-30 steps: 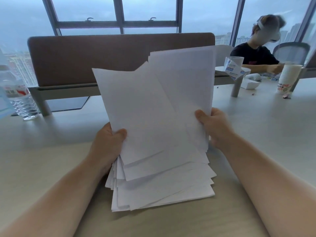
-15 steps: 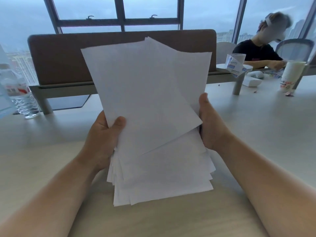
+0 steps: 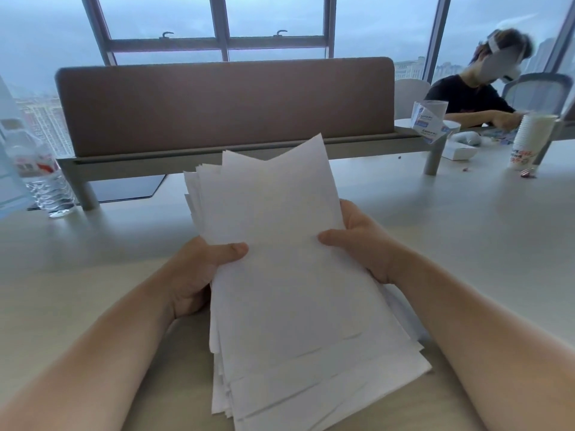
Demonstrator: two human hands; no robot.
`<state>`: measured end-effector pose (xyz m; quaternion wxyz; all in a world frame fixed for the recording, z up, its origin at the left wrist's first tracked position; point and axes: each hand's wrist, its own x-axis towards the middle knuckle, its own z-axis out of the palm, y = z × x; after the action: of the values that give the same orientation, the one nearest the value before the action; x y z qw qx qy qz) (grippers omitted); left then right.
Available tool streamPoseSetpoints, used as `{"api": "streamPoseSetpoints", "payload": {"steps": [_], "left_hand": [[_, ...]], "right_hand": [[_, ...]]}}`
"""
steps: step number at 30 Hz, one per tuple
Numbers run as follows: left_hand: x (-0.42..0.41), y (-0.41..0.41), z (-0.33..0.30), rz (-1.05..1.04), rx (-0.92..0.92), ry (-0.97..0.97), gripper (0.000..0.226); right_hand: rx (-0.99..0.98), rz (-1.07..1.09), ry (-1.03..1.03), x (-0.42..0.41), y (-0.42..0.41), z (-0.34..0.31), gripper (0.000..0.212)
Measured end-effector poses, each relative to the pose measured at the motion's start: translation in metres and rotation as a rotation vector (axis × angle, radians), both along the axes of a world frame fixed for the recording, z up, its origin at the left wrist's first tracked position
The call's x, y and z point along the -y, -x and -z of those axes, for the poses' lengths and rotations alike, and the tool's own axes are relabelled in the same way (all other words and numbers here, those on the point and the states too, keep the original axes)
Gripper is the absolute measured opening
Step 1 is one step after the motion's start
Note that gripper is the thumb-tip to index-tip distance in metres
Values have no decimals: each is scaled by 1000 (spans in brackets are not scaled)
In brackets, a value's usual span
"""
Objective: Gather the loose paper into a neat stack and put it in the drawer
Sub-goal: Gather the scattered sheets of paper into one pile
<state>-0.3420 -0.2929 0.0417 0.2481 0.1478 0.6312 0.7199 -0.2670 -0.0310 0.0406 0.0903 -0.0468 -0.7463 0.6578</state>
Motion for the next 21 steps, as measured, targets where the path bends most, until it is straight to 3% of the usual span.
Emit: {"api": "streamPoseSetpoints", "payload": {"steps": [3,6,9,13,16,18,21], "left_hand": [[-4,-2,-2,-60,-32,106,23],[-5,0,-5,-205,-22,51,17],[-6,9,-4,-379,49,-133,16],[-10,22,-1,-517,149,-382,28],[-13,21,1,-497,138,-481,30],[-17,14,3,-439,111,-475,20],[-16,5,2,-310,83,-482,18]], "right_hand": [[36,65,-18,-1,3,4,47],[100,47,172,-12,5,-1,33],[156,-36,495,-27,1,-9,60],[-2,-158,828,-39,-5,-10,71],[25,-273,721,-16,-5,-7,62],[71,-214,643,6,-2,0,48],[108,-69,626,15,5,6,52]]}}
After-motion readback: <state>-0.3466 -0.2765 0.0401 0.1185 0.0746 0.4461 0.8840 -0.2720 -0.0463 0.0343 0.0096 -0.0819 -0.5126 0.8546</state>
